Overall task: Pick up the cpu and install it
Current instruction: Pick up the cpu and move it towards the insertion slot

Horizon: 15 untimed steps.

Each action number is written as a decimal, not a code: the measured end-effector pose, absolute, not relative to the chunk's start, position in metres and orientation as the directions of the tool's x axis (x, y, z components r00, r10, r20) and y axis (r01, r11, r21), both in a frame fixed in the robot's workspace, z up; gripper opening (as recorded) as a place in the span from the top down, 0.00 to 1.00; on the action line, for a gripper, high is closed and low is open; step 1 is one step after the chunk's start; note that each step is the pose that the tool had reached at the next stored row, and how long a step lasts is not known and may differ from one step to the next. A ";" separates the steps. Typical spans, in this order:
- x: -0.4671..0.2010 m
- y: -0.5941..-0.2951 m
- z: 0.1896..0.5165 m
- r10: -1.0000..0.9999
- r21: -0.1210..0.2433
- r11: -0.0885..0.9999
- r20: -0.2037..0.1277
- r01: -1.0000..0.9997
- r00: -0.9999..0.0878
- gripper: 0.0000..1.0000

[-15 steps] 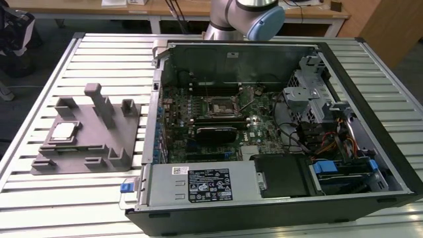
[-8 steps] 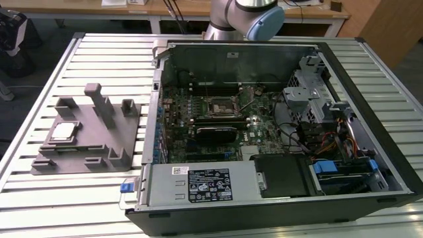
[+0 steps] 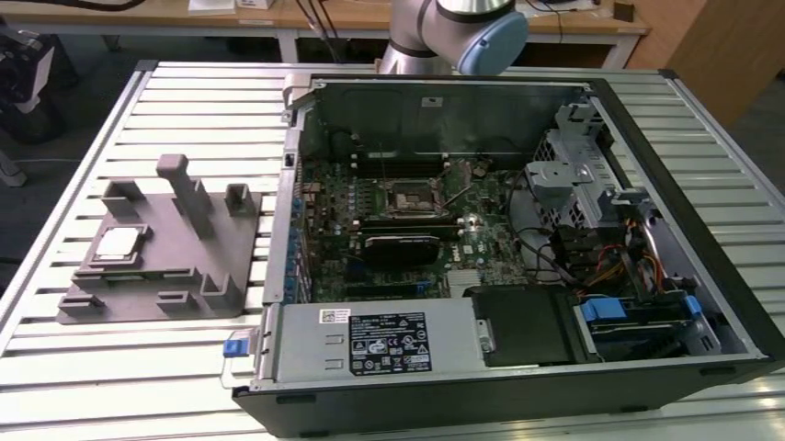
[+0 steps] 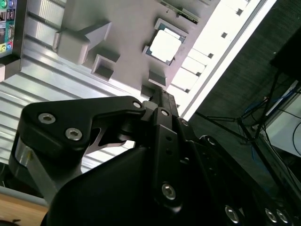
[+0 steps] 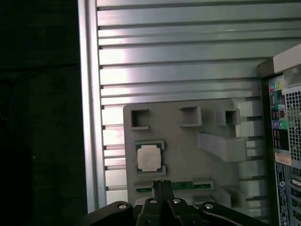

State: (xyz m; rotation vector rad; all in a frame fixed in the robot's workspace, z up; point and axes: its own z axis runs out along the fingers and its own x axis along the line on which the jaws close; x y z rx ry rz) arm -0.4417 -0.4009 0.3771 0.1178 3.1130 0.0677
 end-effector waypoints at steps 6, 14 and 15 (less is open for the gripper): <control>-0.442 -0.410 0.366 0.063 0.045 0.997 -0.023 0.062 -0.998 0.89; -0.442 -0.412 0.352 0.039 0.055 0.998 -0.020 0.038 -0.999 0.64; -0.442 -0.412 0.351 0.036 0.060 0.998 -0.020 0.035 -0.999 0.59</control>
